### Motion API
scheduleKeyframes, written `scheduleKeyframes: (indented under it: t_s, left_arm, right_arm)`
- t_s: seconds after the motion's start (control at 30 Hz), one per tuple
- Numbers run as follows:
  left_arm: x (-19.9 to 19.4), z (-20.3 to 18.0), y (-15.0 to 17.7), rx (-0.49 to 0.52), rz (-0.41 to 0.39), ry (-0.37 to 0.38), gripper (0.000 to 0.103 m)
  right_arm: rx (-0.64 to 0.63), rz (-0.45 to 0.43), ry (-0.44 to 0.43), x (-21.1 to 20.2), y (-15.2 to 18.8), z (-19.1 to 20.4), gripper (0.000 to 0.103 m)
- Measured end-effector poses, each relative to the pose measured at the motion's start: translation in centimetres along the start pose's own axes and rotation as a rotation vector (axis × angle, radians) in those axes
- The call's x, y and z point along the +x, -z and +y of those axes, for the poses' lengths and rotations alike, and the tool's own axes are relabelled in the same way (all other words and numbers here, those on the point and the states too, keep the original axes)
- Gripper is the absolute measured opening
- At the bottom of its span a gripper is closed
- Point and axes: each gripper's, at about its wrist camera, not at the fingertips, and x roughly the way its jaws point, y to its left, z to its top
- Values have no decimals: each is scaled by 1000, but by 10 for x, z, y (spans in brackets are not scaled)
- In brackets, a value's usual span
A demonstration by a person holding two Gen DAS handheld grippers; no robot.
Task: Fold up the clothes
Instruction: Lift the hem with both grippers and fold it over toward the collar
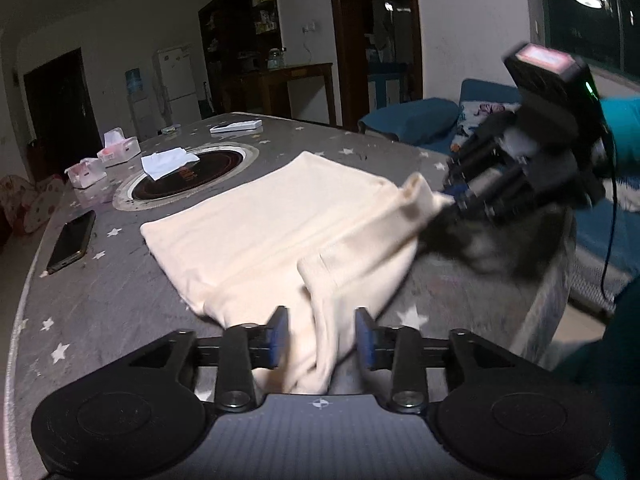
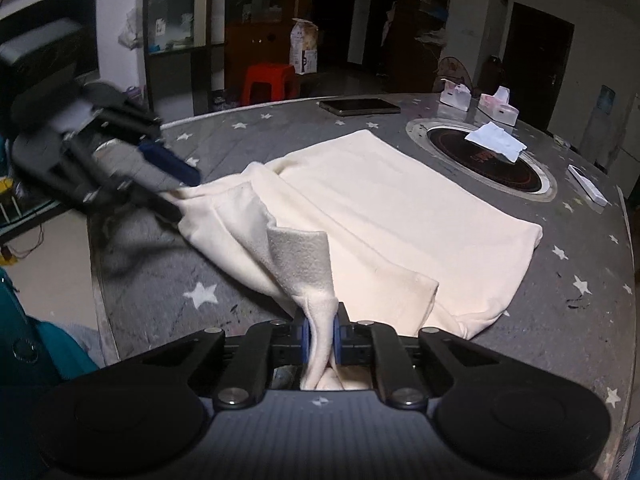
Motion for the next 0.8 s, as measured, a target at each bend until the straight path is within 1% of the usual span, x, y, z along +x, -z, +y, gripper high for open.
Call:
scheduleKeyframes:
  t_s: [0.1, 0.13, 0.2, 0.23, 0.27, 0.37, 0.53, 0.63, 0.8]
  left_arm:
    - [0, -8, 9, 67, 17, -19, 43]
    - [2, -10, 11, 90, 28, -22, 41]
    - [6, -11, 14, 113, 43, -30, 17]
    - [7, -9, 15, 111, 42, -32, 15]
    - [7, -7, 15, 105, 35, -31, 11]
    - [1, -4, 12, 84, 5, -27, 8]
    - [-17, -4, 6, 49, -39, -7, 8]
    - [-35, -10, 4, 35, -59, 2, 7]
    - [-73, -23, 4, -23, -76, 31, 7]
  right_arm:
    - [4, -3, 7, 1, -1, 1, 10]
    - [4, -5, 12, 1, 0, 2, 9]
    - [4, -10, 22, 0, 1, 4, 9]
    - [1, -15, 31, -1, 2, 6, 8]
    - [-2, -21, 40, -2, 3, 8, 8]
    - [-13, -43, 63, -8, 6, 15, 7]
    - [-2, -71, 74, -24, 6, 22, 7]
    - [-12, -86, 60, -42, 6, 32, 7]
    - [-29, -99, 19, -80, 8, 53, 6]
